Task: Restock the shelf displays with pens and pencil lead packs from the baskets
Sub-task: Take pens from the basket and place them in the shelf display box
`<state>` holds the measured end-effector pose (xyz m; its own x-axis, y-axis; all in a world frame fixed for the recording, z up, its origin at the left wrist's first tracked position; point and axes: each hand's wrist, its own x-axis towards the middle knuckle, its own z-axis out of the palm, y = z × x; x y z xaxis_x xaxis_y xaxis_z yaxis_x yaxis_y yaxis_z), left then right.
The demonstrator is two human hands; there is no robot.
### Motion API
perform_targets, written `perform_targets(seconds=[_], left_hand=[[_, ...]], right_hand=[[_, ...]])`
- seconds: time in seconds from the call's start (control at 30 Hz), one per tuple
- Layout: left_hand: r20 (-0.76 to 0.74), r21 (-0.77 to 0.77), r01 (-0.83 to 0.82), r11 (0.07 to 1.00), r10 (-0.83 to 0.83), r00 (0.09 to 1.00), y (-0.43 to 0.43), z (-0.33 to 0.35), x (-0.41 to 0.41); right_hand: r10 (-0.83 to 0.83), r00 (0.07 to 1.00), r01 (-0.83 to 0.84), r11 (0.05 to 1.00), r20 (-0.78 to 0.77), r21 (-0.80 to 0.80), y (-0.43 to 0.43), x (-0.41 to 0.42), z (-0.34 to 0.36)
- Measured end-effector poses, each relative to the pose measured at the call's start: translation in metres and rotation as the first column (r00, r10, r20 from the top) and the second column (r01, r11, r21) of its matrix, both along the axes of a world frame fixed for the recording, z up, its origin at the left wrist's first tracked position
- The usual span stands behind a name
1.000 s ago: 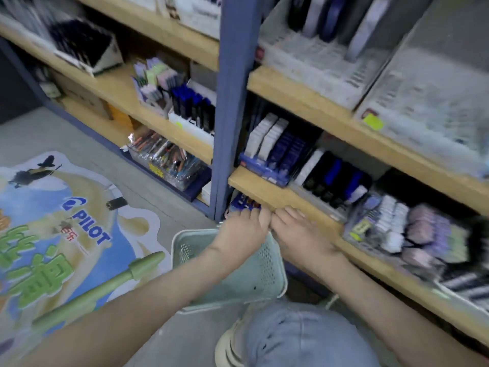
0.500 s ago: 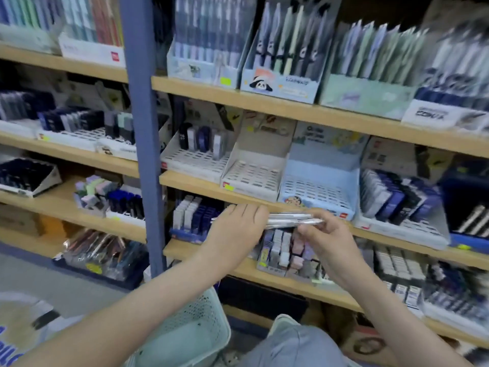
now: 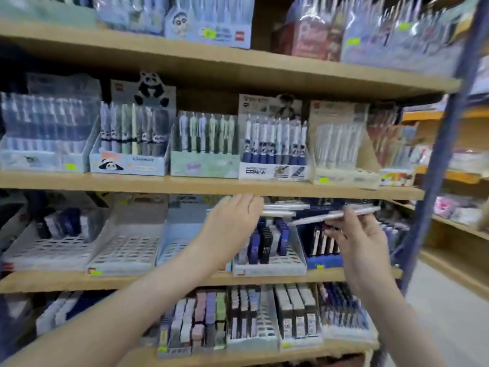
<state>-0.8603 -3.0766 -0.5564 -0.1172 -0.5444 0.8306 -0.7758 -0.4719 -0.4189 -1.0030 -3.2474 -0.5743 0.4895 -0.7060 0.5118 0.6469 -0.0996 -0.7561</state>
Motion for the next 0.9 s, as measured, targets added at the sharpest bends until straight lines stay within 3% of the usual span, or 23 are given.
perform_targets(seconds=[0.23,0.37,0.63,0.9], left_hand=[[0.090,0.036,0.154,0.987,-0.157,0.984,-0.072,0.057,-0.006],[0.163,0.023,0.171,0.985,-0.173,0.971,-0.108,0.084,-0.009],[0.297,-0.015,0.127,0.992,-0.117,0.948,-0.156,0.093,0.004],[0.278,-0.028,0.073,0.997,-0.063,0.958,-0.176,0.079,0.028]], right_hand=[[-0.361,0.931,0.363,0.908,0.052,-0.208,-0.092,-0.024,0.059],[-0.432,0.897,0.440,0.859,0.091,-0.261,-0.127,-0.021,0.088],[-0.516,0.856,0.467,0.787,-0.016,-0.404,-0.170,0.013,0.112],[-0.575,0.782,0.276,0.666,-0.241,-0.693,-0.194,0.040,0.129]])
